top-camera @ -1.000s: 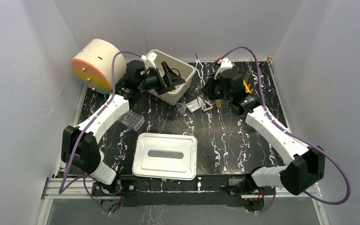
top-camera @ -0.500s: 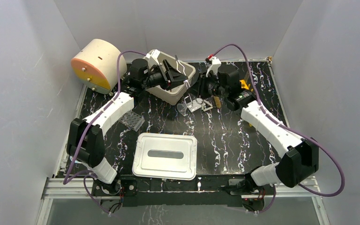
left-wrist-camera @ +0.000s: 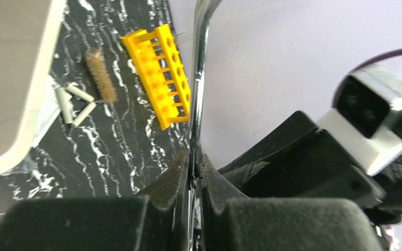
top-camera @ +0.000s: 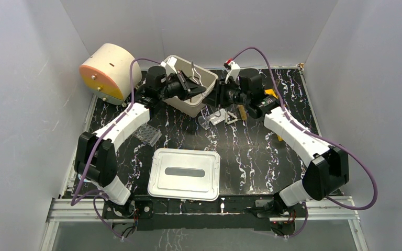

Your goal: Organize the chemistry lab equipment

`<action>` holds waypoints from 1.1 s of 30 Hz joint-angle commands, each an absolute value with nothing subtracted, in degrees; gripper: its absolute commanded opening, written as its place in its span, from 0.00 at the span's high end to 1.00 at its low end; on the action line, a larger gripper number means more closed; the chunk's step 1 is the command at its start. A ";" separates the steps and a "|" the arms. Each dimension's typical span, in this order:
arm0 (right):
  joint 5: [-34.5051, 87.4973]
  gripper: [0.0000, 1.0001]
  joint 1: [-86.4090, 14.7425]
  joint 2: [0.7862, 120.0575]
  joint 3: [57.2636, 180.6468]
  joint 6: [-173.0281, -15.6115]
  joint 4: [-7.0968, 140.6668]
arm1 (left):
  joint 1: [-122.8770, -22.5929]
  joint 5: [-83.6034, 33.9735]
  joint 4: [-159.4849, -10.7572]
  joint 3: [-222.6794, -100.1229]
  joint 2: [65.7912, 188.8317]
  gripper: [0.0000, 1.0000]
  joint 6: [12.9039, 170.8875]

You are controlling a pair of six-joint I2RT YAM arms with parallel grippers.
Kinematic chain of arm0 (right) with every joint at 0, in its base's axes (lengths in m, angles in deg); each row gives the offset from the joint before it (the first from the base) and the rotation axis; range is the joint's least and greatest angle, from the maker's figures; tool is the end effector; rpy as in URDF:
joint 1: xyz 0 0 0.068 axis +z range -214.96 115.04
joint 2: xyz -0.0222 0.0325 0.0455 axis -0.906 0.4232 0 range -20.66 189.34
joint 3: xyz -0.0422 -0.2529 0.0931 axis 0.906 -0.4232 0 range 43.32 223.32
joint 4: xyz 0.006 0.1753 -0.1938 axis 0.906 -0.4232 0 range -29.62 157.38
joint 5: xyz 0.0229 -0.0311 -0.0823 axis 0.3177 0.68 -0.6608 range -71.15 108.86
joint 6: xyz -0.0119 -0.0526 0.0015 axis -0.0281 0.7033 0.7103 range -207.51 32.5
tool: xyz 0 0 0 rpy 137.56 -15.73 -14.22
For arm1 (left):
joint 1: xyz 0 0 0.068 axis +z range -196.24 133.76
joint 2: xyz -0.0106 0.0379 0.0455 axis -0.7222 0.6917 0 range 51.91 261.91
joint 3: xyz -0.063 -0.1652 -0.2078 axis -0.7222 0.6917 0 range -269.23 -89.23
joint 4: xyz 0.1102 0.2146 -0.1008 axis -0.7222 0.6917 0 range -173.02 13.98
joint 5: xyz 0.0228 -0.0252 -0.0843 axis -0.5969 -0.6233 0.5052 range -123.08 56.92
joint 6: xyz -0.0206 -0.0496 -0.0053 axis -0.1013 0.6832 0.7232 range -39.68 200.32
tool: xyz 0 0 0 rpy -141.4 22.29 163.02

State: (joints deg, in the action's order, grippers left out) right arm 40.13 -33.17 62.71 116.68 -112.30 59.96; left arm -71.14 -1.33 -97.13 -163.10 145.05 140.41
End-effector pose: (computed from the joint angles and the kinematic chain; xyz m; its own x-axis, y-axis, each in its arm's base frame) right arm 0.2851 0.1918 0.3601 -0.5604 0.1124 -0.8205 -0.6060 0.6196 0.4988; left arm 0.3454 -0.1809 0.3435 -0.7631 -0.4585 -0.4555 0.3448 0.3073 -0.8869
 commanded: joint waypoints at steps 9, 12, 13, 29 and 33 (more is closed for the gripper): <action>34.70 0.33 -33.17 59.77 120.02 -110.59 61.60 | -66.29 -21.69 -77.12 -170.60 140.76 1.00 131.16; 32.54 0.33 -33.20 57.83 119.03 -110.58 60.09 | -65.45 -28.07 -72.60 -174.20 142.08 1.00 130.61; 31.56 0.33 -33.17 57.16 118.78 -110.36 59.30 | -65.38 -30.51 -70.59 -175.89 143.04 1.00 130.26; 25.46 0.33 -33.23 52.02 117.08 -105.32 51.77 | -64.05 -38.72 -56.69 -194.98 162.38 1.00 135.94; 25.03 0.32 -33.30 51.31 116.46 -104.62 51.58 | -64.03 -41.35 -54.96 -195.04 162.98 1.00 137.20</action>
State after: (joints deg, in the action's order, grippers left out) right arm 26.45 -33.08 53.93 116.77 -106.58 51.04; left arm -64.19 -38.00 -57.96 -192.17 165.44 135.54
